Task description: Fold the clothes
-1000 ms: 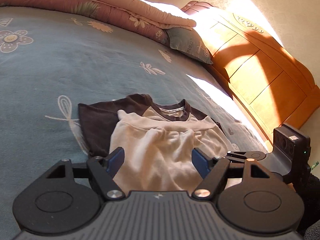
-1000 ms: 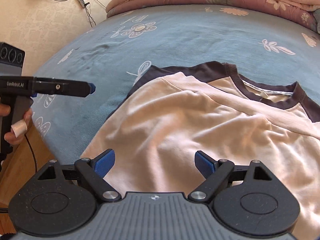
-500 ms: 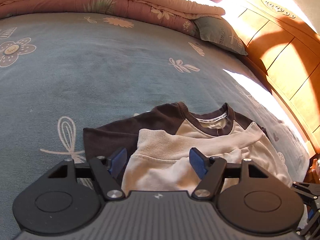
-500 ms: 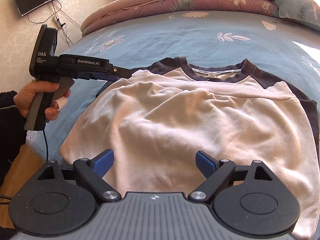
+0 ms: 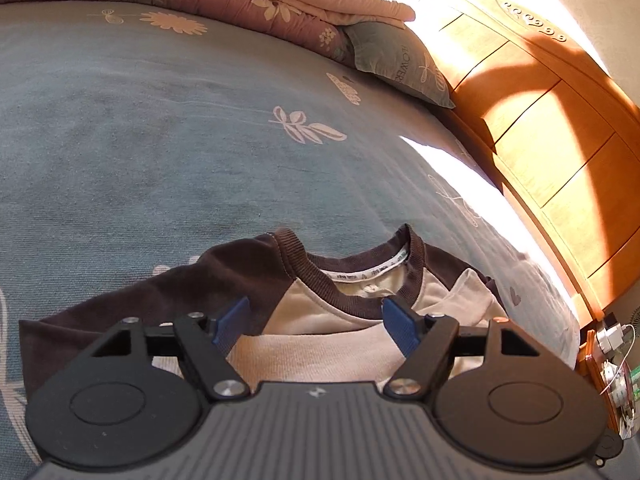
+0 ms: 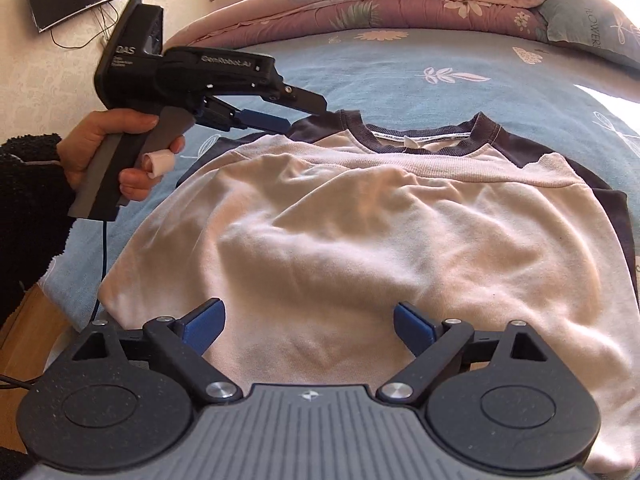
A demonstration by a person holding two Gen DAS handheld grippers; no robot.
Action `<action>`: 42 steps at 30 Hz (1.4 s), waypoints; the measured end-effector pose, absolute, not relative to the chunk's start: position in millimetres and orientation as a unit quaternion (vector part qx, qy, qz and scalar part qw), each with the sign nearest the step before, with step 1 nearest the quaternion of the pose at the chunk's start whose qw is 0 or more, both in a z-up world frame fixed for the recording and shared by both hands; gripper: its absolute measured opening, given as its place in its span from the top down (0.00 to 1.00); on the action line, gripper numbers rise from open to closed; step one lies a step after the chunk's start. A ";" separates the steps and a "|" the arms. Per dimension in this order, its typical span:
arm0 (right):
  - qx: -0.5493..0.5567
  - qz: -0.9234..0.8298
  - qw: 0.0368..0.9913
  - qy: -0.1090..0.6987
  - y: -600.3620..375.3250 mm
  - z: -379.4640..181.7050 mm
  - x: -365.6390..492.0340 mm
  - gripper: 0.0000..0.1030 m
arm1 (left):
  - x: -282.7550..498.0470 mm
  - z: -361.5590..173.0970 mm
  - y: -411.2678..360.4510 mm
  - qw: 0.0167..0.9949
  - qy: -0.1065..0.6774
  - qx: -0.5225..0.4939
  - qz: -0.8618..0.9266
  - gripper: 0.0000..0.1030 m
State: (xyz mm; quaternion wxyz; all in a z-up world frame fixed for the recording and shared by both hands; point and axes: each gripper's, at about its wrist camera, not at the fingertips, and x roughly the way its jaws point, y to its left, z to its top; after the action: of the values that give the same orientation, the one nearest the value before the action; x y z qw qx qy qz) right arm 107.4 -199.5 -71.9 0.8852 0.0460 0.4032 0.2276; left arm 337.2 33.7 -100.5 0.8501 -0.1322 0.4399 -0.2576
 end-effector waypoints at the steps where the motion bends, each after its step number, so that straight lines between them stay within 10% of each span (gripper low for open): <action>1: 0.053 0.227 0.886 0.400 -203.7 -70.7 107.5 0.07 | 345.0 -105.0 32.6 0.854 0.435 -0.134 -0.253 0.30; 17: 0.092 0.193 0.888 0.407 -221.2 -96.9 110.0 0.00 | 265.4 -35.0 125.6 0.860 0.430 -0.156 -0.229 0.29; 42: -0.036 0.153 0.895 0.418 -185.2 -99.3 99.7 0.00 | 118.0 -120.8 190.7 0.761 0.506 -0.338 -0.228 0.26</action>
State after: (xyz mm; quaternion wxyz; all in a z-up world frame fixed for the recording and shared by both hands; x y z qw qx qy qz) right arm 99.7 -185.2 -99.3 0.8948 -0.0357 0.4179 0.1532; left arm 118.0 190.7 -120.8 0.7605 -0.3377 0.5055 -0.2282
